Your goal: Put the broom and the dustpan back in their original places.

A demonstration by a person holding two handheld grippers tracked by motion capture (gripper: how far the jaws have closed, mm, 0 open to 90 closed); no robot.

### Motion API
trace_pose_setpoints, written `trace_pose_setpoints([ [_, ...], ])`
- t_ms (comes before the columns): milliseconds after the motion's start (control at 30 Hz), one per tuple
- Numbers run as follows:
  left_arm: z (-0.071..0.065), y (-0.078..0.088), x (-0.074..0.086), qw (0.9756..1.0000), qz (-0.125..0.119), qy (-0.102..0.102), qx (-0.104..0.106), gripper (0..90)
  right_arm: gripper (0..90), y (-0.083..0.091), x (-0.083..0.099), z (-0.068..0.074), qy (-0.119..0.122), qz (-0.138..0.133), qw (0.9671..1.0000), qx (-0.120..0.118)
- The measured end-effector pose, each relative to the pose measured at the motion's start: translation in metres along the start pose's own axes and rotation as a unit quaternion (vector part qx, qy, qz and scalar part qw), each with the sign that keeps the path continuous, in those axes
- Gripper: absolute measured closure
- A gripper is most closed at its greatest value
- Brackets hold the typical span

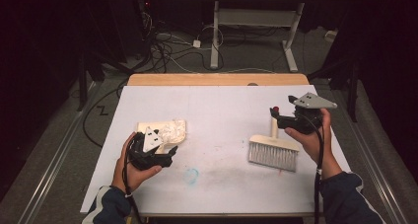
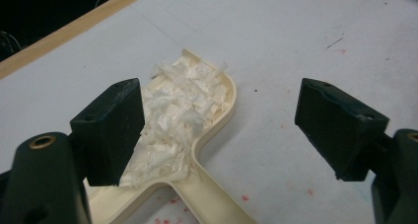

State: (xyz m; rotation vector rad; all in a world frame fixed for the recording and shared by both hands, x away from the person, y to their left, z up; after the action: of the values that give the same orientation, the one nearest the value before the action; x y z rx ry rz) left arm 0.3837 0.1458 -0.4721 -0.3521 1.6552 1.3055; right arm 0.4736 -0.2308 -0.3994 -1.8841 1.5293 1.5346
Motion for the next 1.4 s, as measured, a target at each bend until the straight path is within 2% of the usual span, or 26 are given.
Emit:
trace_pose_setpoints([
  [33,0.000,0.001,-0.001,0.9999,-0.007,-0.012,-0.006,17.9,24.3,0.002,-0.001,0.001,0.000,-0.006,1.0000,-0.002],
  [100,0.000,0.001,-0.001,0.9995,-0.011,-0.022,-0.019,17.9,23.3,0.004,0.000,0.005,-0.004,-0.009,0.9999,-0.007],
  [400,-0.003,0.000,0.005,0.9986,-0.032,-0.028,-0.032,17.9,21.2,0.011,0.001,0.017,0.006,-0.020,0.9997,-0.012],
  [567,-0.005,0.003,0.003,0.9981,-0.044,-0.032,-0.028,17.9,18.0,0.017,-0.002,0.023,0.009,-0.032,0.9994,-0.012],
  [800,-0.010,0.003,0.001,0.9979,-0.047,-0.039,-0.022,17.9,16.8,0.025,-0.002,0.034,0.015,-0.039,0.9990,-0.018],
  [867,-0.012,0.004,0.002,0.9983,-0.044,-0.036,-0.016,17.9,17.2,0.029,-0.002,0.034,0.015,-0.041,0.9989,-0.015],
  [1133,-0.017,0.007,0.004,0.9978,-0.044,-0.047,-0.013,17.8,17.5,0.041,0.005,0.043,0.026,-0.038,0.9988,-0.017],
  [1400,-0.019,0.010,0.009,0.9978,-0.044,-0.050,-0.004,17.7,17.6,0.053,0.010,0.050,0.037,-0.038,0.9985,-0.016],
])
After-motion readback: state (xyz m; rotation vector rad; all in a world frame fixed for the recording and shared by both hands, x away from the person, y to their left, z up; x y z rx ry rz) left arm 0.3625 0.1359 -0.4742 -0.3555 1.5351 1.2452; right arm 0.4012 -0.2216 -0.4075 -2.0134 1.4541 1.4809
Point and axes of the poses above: each handheld gripper's, and its own axes: y roughly backward along the jaws, x roughly out of its underside, z roughly to its left, the point moved 8 cm from there along -y, roughly forward along the jaws, and after that the axes turned 12 degrees about y, right-handed, at the moved point
